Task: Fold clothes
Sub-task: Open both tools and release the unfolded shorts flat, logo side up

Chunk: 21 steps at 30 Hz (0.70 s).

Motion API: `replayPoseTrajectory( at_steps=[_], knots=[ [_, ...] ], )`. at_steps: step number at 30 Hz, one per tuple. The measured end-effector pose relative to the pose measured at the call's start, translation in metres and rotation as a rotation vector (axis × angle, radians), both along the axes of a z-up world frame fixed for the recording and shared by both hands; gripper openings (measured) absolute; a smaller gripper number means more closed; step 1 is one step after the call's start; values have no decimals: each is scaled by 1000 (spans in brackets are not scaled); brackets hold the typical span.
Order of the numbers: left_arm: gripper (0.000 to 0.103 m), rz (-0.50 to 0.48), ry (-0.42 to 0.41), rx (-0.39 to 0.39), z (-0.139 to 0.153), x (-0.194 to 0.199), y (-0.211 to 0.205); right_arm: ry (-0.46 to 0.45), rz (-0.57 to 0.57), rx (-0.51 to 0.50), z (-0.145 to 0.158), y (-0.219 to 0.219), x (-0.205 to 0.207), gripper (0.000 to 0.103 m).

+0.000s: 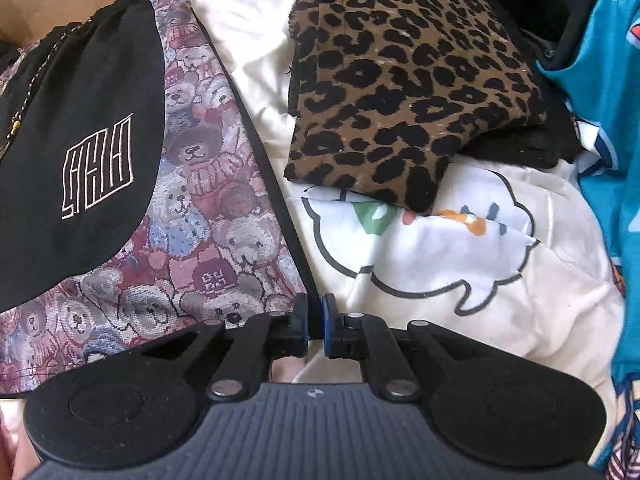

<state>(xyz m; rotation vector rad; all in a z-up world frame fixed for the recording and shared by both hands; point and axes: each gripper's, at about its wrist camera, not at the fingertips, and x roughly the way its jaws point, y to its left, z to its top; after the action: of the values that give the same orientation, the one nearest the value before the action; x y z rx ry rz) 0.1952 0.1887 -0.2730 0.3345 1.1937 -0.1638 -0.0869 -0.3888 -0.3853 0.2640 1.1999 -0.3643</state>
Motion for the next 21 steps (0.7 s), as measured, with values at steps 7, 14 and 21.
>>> replayPoseTrajectory(
  at_steps=[7,14,21],
  knots=[
    [50,-5,-44,-26,13,11,6,-19,-4,7,20,12,-10,32],
    [50,-20,-38,-71,4,22,11,-53,-1,10,59,23,-18,42],
    [50,-38,-42,-92,-8,31,15,-74,28,7,86,32,-5,48]
  ],
)
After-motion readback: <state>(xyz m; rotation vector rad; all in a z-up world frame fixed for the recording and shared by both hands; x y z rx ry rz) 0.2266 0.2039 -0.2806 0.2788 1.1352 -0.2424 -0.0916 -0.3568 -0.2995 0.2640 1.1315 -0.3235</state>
